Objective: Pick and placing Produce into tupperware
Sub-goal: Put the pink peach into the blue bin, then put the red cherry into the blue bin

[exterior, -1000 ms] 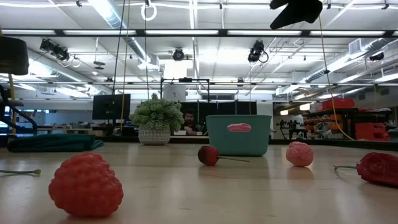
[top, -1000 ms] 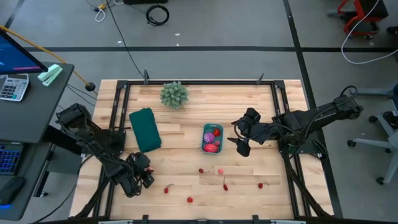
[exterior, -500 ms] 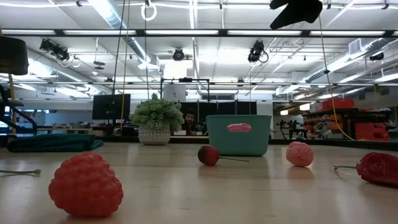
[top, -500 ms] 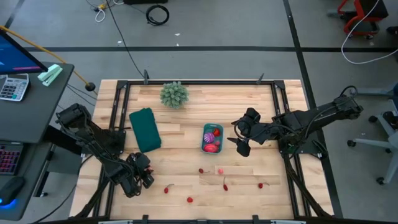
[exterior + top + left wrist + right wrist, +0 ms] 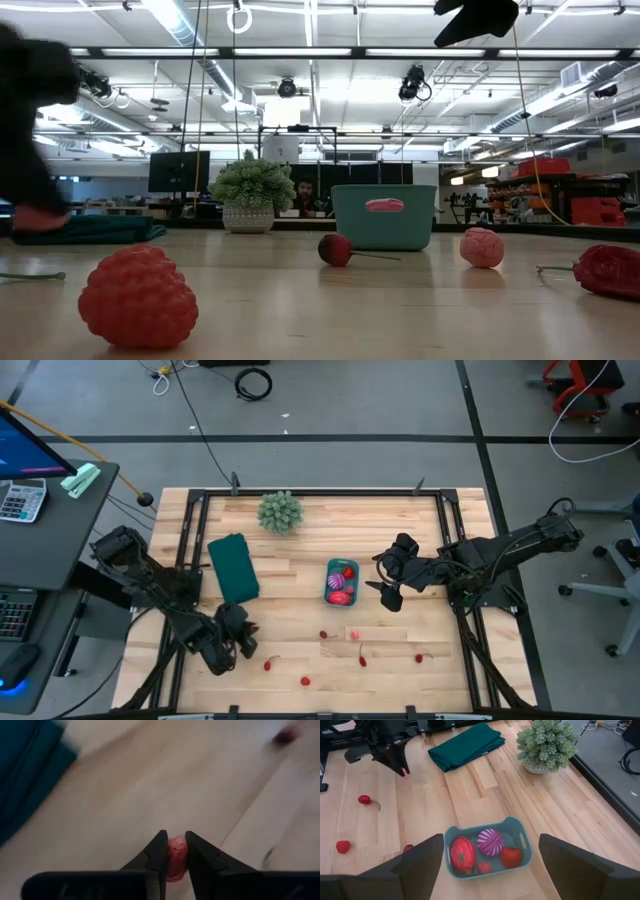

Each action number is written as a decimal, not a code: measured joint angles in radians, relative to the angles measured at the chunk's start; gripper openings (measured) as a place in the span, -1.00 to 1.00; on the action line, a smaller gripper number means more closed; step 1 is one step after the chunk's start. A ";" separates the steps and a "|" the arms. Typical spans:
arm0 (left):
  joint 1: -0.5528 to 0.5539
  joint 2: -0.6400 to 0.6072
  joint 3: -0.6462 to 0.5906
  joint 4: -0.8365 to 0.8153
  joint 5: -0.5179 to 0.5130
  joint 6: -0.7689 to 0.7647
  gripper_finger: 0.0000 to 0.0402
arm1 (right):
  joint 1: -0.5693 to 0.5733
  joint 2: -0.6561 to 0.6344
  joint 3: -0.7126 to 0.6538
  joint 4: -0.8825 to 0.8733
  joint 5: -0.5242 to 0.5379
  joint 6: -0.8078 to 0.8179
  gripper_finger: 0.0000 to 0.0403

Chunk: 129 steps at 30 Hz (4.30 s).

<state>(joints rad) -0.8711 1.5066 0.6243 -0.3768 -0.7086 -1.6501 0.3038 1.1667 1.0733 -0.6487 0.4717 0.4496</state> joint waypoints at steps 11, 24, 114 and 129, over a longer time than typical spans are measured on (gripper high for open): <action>0.356 0.000 0.000 0.435 -0.172 0.518 -0.68 | 0.000 0.000 0.000 0.022 0.000 -0.006 0.67; 0.669 0.044 0.023 0.944 0.120 1.009 -0.68 | 0.000 0.000 0.000 0.030 0.029 -0.053 0.67; 0.451 -0.074 0.528 0.007 0.220 1.333 -0.63 | 0.619 -0.001 -0.334 0.096 0.070 0.937 0.67; 0.493 -0.074 0.528 -0.010 0.204 1.395 -0.67 | 0.536 0.000 -0.333 0.104 -0.051 1.070 0.67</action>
<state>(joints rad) -0.3786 1.4330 1.1519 -0.3864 -0.5049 -0.2555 0.8394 1.1664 0.7399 -0.5447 0.4207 1.5195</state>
